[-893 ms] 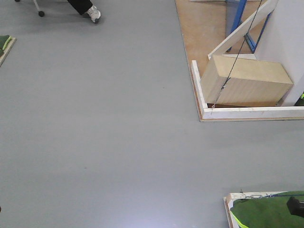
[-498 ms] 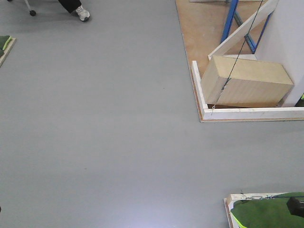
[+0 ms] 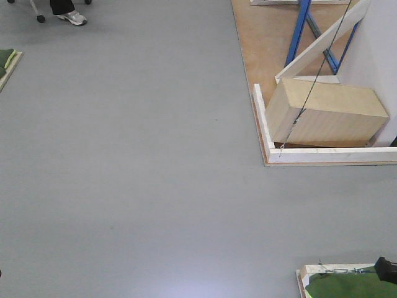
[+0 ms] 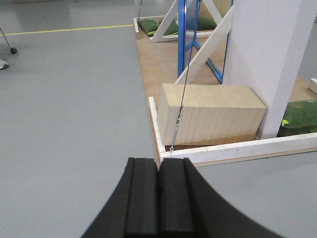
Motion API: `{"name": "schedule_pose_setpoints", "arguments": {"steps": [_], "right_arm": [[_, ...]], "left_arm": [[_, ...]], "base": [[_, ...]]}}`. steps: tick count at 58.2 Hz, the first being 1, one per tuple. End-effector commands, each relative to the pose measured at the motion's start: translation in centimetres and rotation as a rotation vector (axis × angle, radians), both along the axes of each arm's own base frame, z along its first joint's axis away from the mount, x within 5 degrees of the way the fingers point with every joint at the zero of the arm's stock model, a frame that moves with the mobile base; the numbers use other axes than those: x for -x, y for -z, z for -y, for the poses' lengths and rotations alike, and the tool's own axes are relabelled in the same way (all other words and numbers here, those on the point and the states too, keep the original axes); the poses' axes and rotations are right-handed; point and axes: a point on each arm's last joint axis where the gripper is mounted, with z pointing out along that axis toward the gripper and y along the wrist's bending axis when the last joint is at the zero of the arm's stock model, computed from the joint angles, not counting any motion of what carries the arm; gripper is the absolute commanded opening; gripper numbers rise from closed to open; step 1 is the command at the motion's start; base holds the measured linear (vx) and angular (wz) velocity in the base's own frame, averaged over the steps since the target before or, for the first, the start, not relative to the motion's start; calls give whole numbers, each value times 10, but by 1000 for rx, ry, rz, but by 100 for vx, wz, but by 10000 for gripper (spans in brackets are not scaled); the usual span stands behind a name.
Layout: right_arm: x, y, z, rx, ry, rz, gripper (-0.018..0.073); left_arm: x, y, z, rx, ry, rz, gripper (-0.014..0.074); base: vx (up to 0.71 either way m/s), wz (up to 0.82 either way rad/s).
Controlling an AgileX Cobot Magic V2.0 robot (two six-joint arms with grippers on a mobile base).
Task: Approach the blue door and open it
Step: 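Drive the base forward toward the blue door on the wooden platform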
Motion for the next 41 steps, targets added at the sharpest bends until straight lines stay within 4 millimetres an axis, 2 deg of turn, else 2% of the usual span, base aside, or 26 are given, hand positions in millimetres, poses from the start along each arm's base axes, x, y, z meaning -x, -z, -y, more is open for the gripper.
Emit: {"name": "schedule_pose_setpoints", "arguments": {"steps": [1, 41], "right_arm": [[-1, -1, 0, 14, -7, 77, 2], [-1, -2, -1, 14, -23, 81, 2]], "left_arm": [[-1, -7, 0, 1, 2, 94, 70], [-1, -8, 0, 1, 1, 95, 70]], "base": [[12, 4], [15, -1]]}}
